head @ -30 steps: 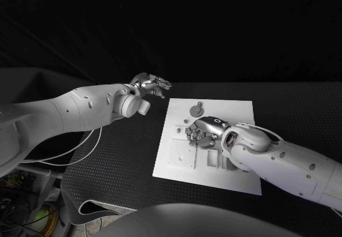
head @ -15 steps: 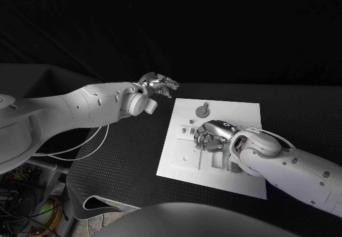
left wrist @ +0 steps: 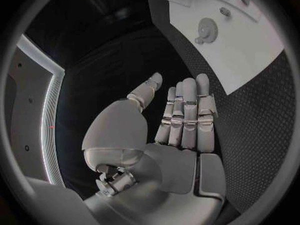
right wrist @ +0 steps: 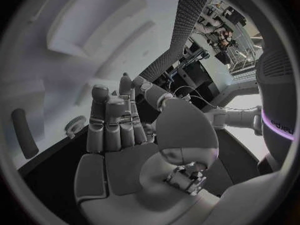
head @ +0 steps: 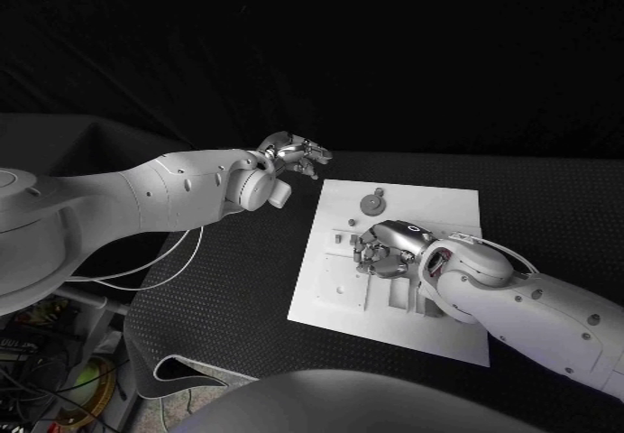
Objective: Assemble the parts on the task board
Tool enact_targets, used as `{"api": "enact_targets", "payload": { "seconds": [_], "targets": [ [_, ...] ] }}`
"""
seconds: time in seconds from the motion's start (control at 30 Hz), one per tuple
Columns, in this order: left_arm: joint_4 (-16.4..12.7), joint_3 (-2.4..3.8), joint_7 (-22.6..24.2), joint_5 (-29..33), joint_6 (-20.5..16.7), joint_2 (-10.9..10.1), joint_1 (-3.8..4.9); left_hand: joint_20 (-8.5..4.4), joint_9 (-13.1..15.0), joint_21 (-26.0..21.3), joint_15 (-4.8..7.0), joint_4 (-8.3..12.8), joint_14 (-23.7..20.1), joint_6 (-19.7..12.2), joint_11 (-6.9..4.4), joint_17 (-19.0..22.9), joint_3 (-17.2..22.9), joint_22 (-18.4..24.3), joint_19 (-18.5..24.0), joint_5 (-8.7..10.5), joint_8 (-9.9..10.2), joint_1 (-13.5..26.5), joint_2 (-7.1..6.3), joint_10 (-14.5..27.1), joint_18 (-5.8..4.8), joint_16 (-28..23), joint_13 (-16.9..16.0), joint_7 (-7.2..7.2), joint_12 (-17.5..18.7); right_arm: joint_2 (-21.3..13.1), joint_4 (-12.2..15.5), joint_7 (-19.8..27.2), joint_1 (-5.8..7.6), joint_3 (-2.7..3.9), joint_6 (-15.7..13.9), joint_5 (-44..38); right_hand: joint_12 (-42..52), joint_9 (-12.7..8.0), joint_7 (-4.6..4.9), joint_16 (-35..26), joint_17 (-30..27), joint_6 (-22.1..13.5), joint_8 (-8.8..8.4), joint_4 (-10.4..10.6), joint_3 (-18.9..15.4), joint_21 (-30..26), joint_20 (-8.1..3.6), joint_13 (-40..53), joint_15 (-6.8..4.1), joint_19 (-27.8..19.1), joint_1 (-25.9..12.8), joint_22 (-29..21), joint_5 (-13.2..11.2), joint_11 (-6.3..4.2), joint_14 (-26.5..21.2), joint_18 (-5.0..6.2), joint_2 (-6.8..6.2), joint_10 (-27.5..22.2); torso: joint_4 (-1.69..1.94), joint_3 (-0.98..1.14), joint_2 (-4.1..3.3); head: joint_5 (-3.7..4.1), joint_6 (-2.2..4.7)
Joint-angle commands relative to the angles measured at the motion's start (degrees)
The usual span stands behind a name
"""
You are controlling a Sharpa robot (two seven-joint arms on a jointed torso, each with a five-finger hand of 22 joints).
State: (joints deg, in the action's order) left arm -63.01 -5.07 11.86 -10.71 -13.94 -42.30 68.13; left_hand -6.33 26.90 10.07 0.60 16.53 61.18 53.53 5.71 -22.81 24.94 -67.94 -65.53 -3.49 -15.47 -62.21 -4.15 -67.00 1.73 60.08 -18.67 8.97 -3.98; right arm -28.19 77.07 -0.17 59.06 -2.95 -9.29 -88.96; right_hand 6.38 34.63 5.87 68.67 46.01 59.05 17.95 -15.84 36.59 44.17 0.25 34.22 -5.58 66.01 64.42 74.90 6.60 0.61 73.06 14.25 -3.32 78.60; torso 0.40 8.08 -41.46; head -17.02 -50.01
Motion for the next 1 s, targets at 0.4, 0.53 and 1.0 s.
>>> {"api": "enact_targets", "payload": {
  "seconds": [0.4,0.53,1.0],
  "targets": [
    [0.28,0.04,0.17,-0.14,0.85,1.0,0.41,0.04,-0.06,-0.35,0.02,0.1,0.37,-0.35,0.02,-0.1,-0.4,0.07,-0.43,0.12,-0.34,0.55,0.23,0.37,0.75,-0.26,-0.07,0.1,-0.23,1.09,-1.16,0.9,-0.26,-0.14,0.76,-2.49,-0.23,0.12,0.27,-0.25,0.05,0.22,0.15,-0.5,0.05,-0.09,-0.35,-0.04,-0.19,0.02,-0.17,0.9,0.2,-0.07,-0.16,0.75,0.58,0.02,0.01,-0.02,0.0,-0.63,0.01],
    [0.29,0.04,0.17,-0.2,0.8,1.04,0.45,0.05,-0.07,-0.36,0.02,0.11,0.37,-0.35,0.02,-0.11,-0.4,0.07,-0.44,0.12,-0.35,0.55,0.23,0.38,0.75,-0.27,-0.07,0.1,-0.23,1.14,-1.25,0.93,-0.33,-0.32,1.03,-2.88,-0.23,0.13,0.27,-0.25,0.05,0.22,0.15,-0.52,0.04,-0.1,-0.35,-0.03,-0.19,0.02,-0.18,0.9,0.2,-0.07,-0.15,0.75,0.58,0.02,0.0,0.03,0.03,-0.77,0.01],
    [0.27,0.04,0.26,-0.98,0.78,1.23,0.46,0.06,-0.09,-0.4,0.02,0.09,0.38,-0.37,0.02,-0.13,-0.44,0.06,-0.45,0.12,-0.35,0.56,0.23,0.38,0.75,-0.29,-0.08,0.11,-0.24,0.97,-0.33,3.72,-0.7,-0.61,-1.54,-8.73,-0.23,0.14,0.26,-0.25,0.06,0.23,0.15,-0.54,0.05,-0.11,-0.35,-0.03,-0.18,0.01,-0.17,0.91,0.2,-0.07,-0.15,0.74,0.6,0.03,0.01,0.09,0.06,-1.07,0.01]
  ]
}}
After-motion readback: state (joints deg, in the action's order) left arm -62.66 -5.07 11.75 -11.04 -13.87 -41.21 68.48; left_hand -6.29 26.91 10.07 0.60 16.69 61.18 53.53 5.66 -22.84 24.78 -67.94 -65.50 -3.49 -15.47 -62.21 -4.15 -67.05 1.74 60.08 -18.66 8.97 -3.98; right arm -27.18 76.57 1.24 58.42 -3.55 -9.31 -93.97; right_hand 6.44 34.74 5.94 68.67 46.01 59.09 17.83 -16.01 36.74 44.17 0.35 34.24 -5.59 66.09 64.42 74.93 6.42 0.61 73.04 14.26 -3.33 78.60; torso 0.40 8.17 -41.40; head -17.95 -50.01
